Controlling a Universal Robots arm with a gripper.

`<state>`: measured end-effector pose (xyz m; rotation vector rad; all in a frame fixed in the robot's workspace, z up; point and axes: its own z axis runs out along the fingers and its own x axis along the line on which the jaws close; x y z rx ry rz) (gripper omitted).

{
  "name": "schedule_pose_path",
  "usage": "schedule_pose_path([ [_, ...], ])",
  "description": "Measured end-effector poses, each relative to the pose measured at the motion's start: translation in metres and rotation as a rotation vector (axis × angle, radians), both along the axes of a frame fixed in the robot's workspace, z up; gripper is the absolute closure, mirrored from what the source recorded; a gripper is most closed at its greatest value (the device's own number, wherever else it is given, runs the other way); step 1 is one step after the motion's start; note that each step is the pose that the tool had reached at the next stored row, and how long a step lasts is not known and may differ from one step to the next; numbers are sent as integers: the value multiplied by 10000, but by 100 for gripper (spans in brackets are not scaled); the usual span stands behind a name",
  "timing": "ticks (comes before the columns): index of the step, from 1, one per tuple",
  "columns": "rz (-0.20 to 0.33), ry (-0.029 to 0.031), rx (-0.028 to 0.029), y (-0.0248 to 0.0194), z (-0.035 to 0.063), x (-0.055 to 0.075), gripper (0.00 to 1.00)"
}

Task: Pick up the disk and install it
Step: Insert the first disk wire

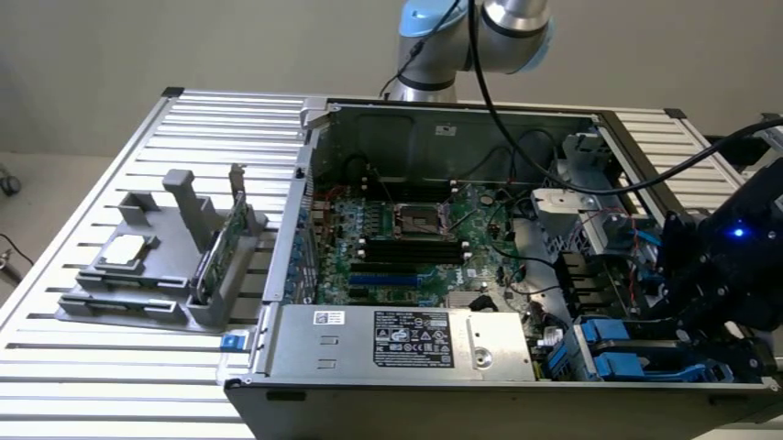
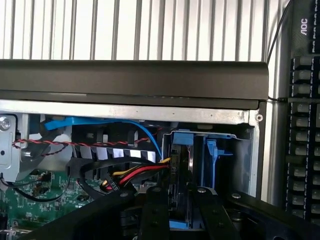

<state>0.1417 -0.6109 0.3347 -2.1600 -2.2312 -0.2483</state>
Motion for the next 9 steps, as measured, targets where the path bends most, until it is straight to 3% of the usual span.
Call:
schedule_pose_path([
  [3,2,0,0,0,46,-66,74],
  [9,1,1,-2,-3,84,-338,74],
])
